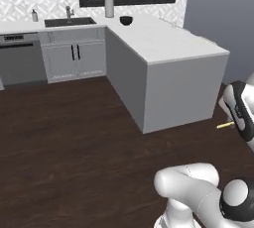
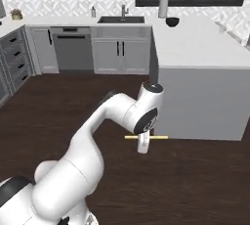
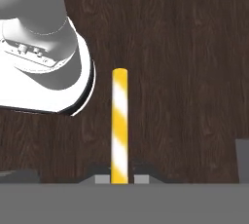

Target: Take a straw from the drawer in front and place it inside the glass cup on the dining counter.

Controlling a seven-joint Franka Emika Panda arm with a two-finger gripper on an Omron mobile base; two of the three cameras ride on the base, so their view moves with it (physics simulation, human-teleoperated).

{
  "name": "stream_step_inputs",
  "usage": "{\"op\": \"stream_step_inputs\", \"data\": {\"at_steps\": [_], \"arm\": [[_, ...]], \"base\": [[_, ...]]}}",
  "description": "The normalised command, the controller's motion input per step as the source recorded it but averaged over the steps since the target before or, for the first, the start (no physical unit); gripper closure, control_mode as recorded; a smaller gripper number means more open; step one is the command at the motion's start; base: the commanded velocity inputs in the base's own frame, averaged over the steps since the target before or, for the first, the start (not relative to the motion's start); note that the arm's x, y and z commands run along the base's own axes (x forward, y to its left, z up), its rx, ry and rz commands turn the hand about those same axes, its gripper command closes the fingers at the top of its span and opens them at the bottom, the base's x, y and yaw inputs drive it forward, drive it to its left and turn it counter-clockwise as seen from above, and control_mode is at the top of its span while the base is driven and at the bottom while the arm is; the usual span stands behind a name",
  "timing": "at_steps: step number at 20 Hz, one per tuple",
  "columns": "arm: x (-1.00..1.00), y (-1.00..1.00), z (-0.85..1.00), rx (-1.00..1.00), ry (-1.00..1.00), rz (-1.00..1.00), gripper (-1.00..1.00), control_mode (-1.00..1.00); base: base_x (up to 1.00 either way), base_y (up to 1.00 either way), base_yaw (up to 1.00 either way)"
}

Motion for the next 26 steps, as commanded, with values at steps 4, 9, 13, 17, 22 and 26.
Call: {"op": "stream_step_inputs", "data": {"at_steps": [4, 9, 13, 17, 22, 26], "arm": [[0.00, 0.00, 0.00, 0.00, 0.00, 0.00, 1.00, 1.00], [0.00, 0.00, 0.00, 0.00, 0.00, 0.00, 1.00, 1.00], [0.00, 0.00, 0.00, 0.00, 0.00, 0.00, 1.00, 1.00], [0.00, 0.00, 0.00, 0.00, 0.00, 0.00, 1.00, 1.00], [0.00, 0.00, 0.00, 0.00, 0.00, 0.00, 1.00, 1.00], [0.00, 0.00, 0.00, 0.00, 0.00, 0.00, 1.00, 1.00]], "base": [[0.79, -0.87, 0.00], [0.74, -0.94, 0.00], [0.93, -0.85, 0.00], [0.96, -0.82, 0.00], [0.96, -0.63, 0.07], [0.99, 0.06, 0.01]]}}
